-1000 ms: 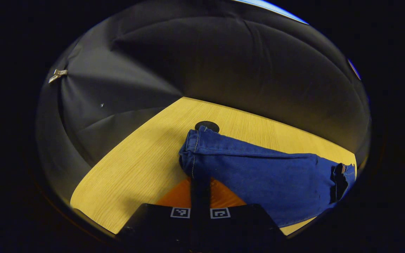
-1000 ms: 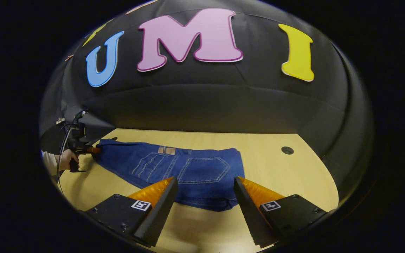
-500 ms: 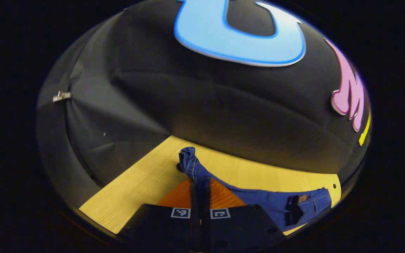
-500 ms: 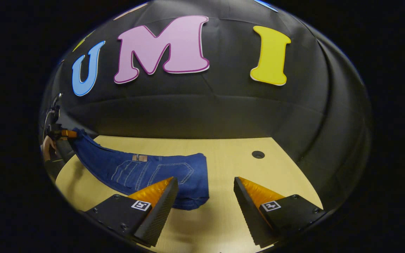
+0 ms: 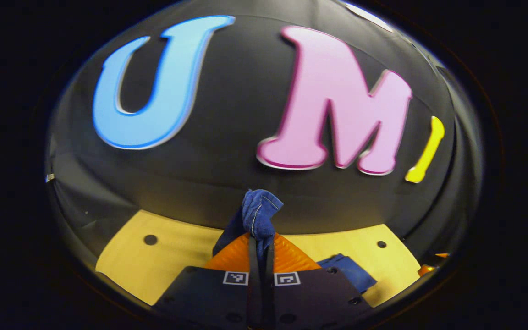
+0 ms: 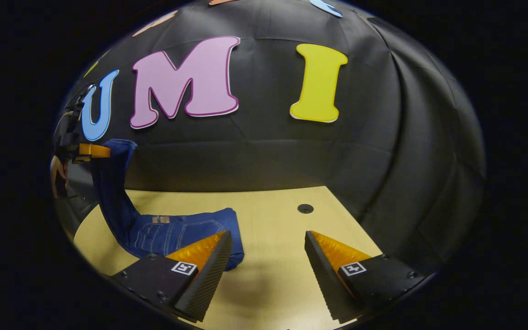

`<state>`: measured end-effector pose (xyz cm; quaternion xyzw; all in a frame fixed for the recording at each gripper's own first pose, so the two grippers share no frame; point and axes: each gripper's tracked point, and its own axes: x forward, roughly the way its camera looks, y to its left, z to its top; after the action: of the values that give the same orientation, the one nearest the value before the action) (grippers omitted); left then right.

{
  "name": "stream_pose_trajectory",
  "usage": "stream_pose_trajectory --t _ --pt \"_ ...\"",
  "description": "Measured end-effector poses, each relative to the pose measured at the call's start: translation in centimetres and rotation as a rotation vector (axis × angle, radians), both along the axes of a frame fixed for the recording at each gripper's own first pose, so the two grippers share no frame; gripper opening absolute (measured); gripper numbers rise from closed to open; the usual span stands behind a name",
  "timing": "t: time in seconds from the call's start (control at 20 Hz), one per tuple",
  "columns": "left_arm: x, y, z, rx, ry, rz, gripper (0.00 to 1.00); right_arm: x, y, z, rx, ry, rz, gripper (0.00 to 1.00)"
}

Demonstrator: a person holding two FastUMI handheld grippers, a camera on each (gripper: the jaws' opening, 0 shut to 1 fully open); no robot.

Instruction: Grasp the waist and the cuffs of the jeans and fold them to make the two legs overlap; first hold the waist and fold one-third of the jeans toward the cuffs, then hold the cuffs and fold the remaining one-third in the same direction to finish folding.

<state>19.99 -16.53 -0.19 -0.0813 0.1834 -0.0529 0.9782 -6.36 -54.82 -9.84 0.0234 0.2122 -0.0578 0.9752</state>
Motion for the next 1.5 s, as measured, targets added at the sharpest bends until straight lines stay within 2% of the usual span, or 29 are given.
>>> stream_pose_trajectory --t 0.15,0.35,0.55,0.7,0.75,0.85,0.9,1.0,1.05,1.2,1.25,1.5 --pt "0.5 -7.8 -2.3 0.001 0.041 -0.103 0.06 -1.3 -2.3 0.4 0.000 -0.006 -0.048 0.97" --pt "-0.1 -15.8 -7.5 0.029 0.123 -0.196 0.06 -3.1 -4.9 -0.5 0.003 0.016 -0.112 0.97" --pt "-1.6 -21.7 -13.4 0.068 0.214 -0.263 0.06 -4.4 -6.1 -1.7 0.013 0.037 -0.143 0.97" --pt "-3.6 -24.3 -17.8 0.095 0.293 -0.316 0.20 -5.0 -6.7 -2.2 0.019 0.045 -0.145 0.97" --pt "-4.3 -25.2 -18.4 0.084 0.302 -0.346 0.18 -5.0 -6.7 -2.3 0.019 0.044 -0.143 0.97" --pt "-5.8 -26.3 -18.6 0.066 0.296 -0.394 0.64 -5.4 -6.9 -2.4 0.021 0.046 -0.140 0.97" --pt "-6.5 -26.2 -18.2 0.067 0.277 -0.402 0.87 -5.5 -7.0 -2.3 0.022 0.042 -0.140 0.97" --pt "-7.4 -25.4 -17.0 0.070 0.241 -0.405 0.97 -6.0 -6.7 -1.7 0.031 0.034 -0.136 0.97" --pt "-7.9 -24.8 -15.9 0.061 0.215 -0.402 0.97 -6.3 -6.4 -1.3 0.036 0.026 -0.135 0.90" --pt "-10.0 -22.2 -11.7 0.025 0.138 -0.358 0.97 -7.4 -5.2 0.3 0.057 0.008 -0.118 0.90" --pt "-10.9 -20.9 -10.1 0.025 0.109 -0.338 0.97 -7.8 -4.7 1.1 0.056 -0.001 -0.110 0.97" --pt "-17.5 -13.6 -0.5 0.101 -0.056 -0.212 0.97 -9.9 -1.4 7.6 0.071 -0.080 -0.051 0.97"
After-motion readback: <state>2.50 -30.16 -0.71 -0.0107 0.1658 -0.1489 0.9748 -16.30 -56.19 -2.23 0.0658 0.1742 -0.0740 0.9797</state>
